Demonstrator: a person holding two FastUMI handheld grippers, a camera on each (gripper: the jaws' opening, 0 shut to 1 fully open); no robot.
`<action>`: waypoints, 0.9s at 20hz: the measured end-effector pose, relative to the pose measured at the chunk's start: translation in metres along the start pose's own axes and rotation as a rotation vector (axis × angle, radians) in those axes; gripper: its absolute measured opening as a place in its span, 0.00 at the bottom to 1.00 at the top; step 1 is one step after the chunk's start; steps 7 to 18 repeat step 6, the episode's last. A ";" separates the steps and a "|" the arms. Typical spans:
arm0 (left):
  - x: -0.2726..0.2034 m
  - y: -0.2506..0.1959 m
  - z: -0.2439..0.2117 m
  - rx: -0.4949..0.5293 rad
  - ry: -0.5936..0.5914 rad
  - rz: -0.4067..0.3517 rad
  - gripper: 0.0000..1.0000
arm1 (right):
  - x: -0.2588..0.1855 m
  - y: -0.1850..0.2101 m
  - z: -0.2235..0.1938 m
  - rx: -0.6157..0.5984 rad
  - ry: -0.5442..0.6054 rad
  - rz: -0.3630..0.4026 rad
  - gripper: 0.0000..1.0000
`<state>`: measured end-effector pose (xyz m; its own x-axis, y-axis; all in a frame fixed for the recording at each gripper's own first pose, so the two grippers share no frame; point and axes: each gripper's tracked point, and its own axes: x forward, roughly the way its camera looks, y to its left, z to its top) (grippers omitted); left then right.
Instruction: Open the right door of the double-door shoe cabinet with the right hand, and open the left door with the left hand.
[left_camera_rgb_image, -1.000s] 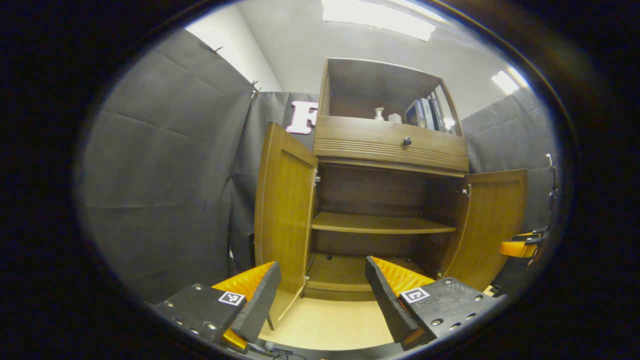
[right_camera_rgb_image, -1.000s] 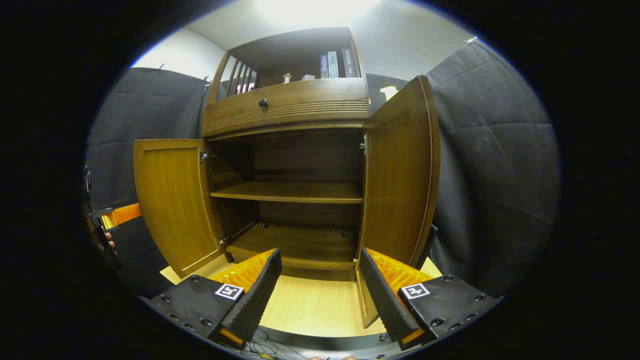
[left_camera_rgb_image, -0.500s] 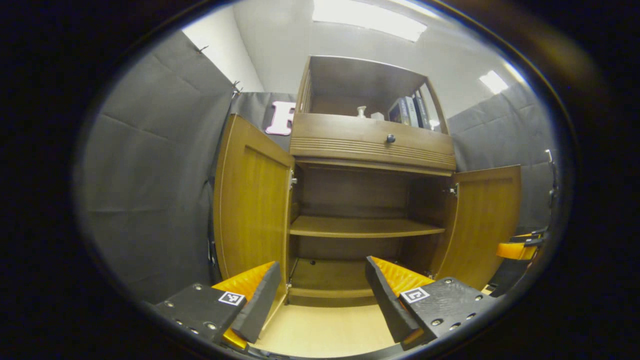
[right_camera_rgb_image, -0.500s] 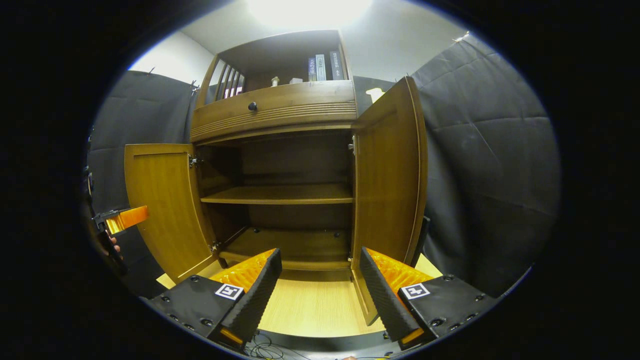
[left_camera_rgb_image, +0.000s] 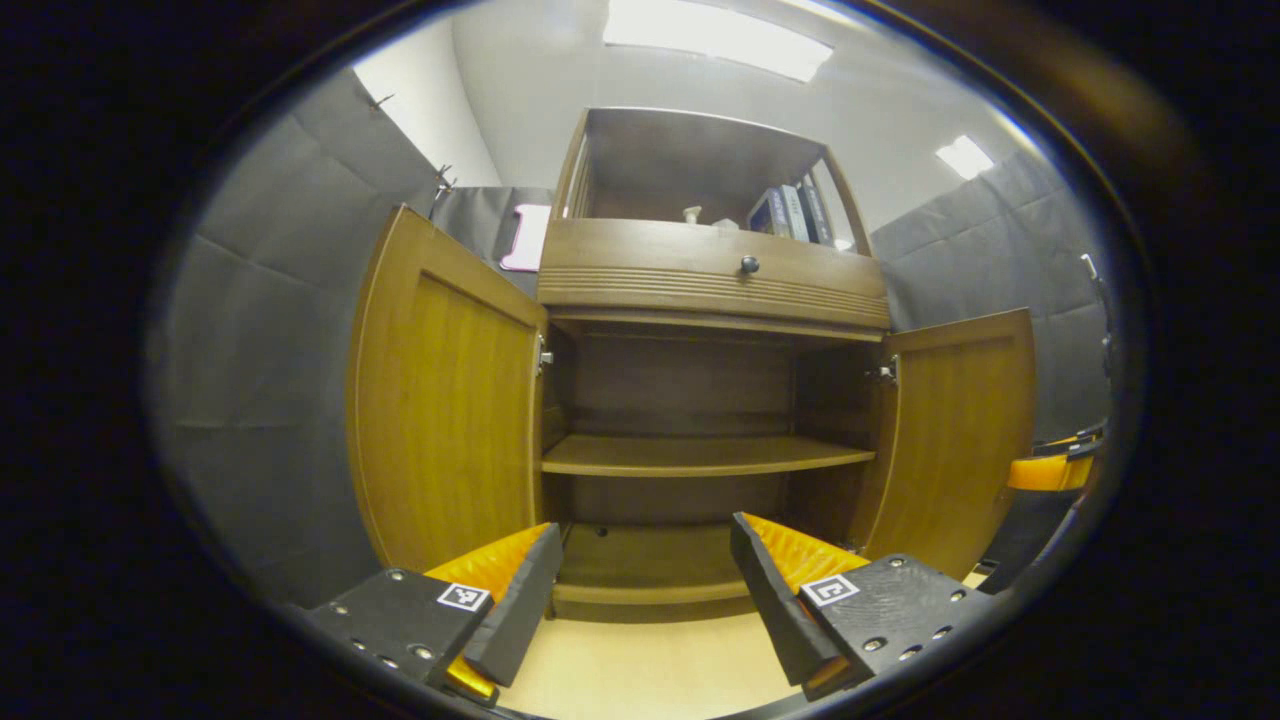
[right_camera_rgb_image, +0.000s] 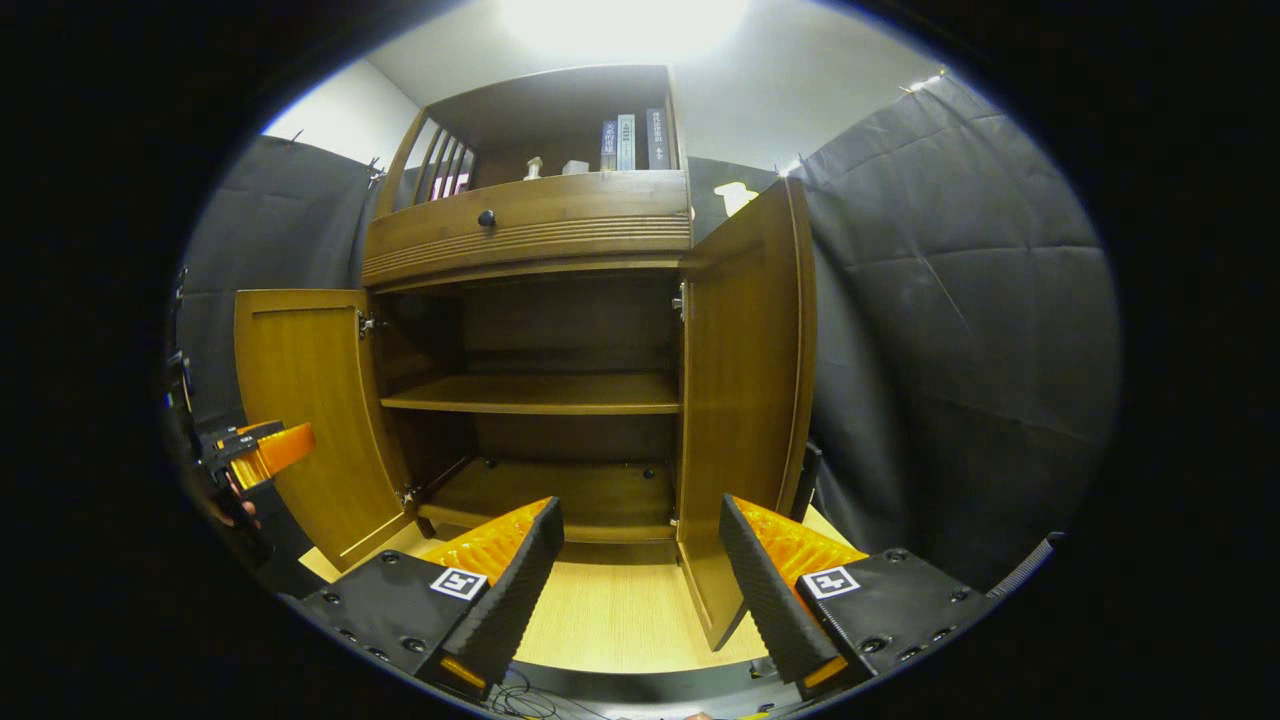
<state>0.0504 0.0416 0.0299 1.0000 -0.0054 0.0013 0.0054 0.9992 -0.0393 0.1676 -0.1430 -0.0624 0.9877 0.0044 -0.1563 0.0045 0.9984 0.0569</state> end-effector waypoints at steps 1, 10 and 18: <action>0.000 0.000 -0.001 -0.004 -0.002 -0.001 1.00 | 0.000 -0.002 0.002 -0.005 0.003 -0.002 0.96; 0.005 -0.007 -0.016 -0.023 0.019 -0.009 0.96 | -0.004 -0.006 0.007 -0.042 0.001 0.019 0.96; 0.005 -0.007 -0.016 -0.023 0.019 -0.009 0.96 | -0.004 -0.006 0.007 -0.042 0.001 0.019 0.96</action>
